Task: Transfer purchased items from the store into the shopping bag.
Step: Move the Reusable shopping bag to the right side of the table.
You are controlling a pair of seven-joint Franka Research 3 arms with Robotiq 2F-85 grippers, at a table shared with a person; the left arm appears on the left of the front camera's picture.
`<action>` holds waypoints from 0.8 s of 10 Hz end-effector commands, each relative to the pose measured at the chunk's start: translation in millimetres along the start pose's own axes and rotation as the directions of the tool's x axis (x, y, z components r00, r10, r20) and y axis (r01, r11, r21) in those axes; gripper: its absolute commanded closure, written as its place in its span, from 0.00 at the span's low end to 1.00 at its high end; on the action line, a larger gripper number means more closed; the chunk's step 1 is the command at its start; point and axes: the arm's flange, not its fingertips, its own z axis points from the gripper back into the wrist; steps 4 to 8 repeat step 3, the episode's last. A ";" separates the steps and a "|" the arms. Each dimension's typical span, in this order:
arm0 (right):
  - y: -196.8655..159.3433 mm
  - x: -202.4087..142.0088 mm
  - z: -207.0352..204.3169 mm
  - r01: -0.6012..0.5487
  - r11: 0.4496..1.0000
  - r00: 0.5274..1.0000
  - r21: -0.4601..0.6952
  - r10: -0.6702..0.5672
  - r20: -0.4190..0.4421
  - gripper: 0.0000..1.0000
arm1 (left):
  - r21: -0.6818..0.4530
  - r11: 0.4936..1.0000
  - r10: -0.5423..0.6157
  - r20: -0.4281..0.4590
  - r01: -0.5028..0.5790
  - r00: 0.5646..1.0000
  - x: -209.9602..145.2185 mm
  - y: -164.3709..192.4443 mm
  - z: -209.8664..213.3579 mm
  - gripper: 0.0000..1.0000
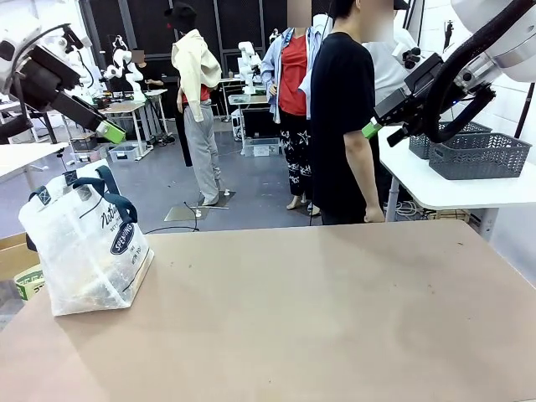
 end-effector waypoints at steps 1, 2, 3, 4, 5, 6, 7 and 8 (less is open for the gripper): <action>0.9 2.9 0.6 0.014 1.000 1.000 -0.008 -0.014 -0.022 0.00 | -0.001 1.000 -0.013 -0.009 0.013 1.000 1.2 -3.2 0.3 0.00; 0.9 2.9 0.6 0.014 1.000 1.000 -0.008 -0.014 -0.022 0.00 | -0.001 1.000 -0.013 -0.009 0.013 1.000 1.2 -3.2 0.3 0.00; 0.9 2.9 0.6 0.014 1.000 1.000 -0.008 -0.014 -0.022 0.00 | -0.001 1.000 -0.013 -0.009 0.013 1.000 1.2 -3.2 0.3 0.00; 0.9 2.9 0.6 0.014 1.000 1.000 -0.008 -0.014 -0.022 0.00 | -0.001 1.000 -0.013 -0.009 0.013 1.000 1.2 -3.2 0.3 0.00; 0.9 2.9 0.6 0.014 1.000 1.000 -0.008 -0.014 -0.022 0.00 | -0.001 1.000 -0.013 -0.009 0.013 1.000 1.2 -3.2 0.3 0.00; 0.9 2.9 0.6 0.014 1.000 1.000 -0.008 -0.014 -0.022 0.00 | -0.001 1.000 -0.013 -0.009 0.013 1.000 1.2 -3.2 0.3 0.00; 0.9 2.9 0.6 0.014 1.000 1.000 -0.008 -0.014 -0.022 0.00 | -0.001 1.000 -0.013 -0.009 0.013 1.000 1.2 -3.2 0.3 0.00; 0.9 2.9 0.6 0.014 1.000 1.000 -0.008 -0.014 -0.022 0.00 | -0.001 1.000 -0.013 -0.009 0.013 1.000 1.2 -3.2 0.3 0.00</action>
